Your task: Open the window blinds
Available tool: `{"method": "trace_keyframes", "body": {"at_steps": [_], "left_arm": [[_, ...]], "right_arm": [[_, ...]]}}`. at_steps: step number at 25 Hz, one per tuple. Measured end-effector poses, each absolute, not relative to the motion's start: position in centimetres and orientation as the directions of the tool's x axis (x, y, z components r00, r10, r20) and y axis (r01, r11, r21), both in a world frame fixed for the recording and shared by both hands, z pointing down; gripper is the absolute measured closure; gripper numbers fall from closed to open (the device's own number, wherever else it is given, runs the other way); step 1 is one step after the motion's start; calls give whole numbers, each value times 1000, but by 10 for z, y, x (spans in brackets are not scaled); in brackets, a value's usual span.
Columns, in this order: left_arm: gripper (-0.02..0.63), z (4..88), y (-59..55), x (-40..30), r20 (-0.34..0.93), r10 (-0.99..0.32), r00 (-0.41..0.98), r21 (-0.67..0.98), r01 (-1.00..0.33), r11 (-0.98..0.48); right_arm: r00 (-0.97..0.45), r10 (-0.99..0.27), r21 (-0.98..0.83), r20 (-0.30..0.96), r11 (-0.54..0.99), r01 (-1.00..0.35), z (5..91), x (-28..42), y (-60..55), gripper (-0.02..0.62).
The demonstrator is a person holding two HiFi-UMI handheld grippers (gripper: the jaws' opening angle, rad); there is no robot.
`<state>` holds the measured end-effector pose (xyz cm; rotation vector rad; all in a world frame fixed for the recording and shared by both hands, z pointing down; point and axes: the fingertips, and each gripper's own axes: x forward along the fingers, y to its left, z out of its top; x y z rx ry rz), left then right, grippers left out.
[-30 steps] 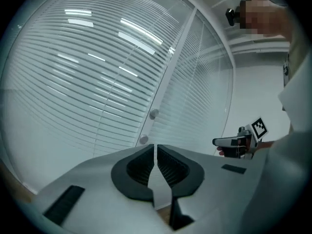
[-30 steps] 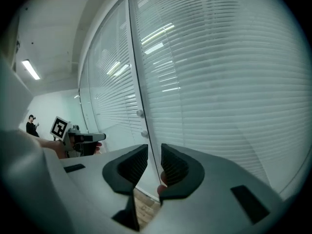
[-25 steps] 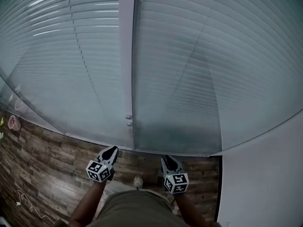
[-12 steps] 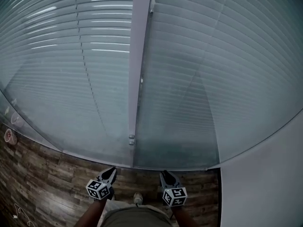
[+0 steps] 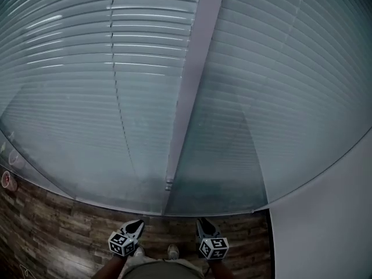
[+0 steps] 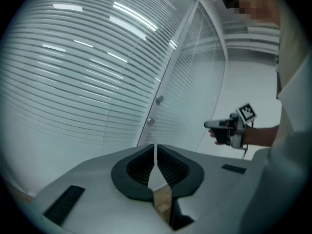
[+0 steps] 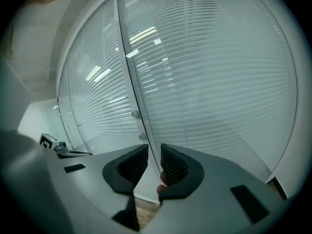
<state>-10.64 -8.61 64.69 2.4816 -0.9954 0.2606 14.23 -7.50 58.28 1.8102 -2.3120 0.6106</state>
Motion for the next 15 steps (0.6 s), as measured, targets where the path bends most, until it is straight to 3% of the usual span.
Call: {"method": "trace_keyframes", "body": {"at_steps": [5,11,15], "left_arm": [[592,686,-87,-117,380,-534,756,231,-636,-736],[594,619,-125,-133,320,-488,812,305,-576,-758],[594,616,-121,-128,352,-429,832,347,-541,-766]], "right_arm": [[-277,-926,-244,258,215,-946,594,119,-86,522],[-237,-935,-244,265,173,-954,536,94,-116,523],[-227,-949,-274,216,164,-948,515,87,-112,523]]}}
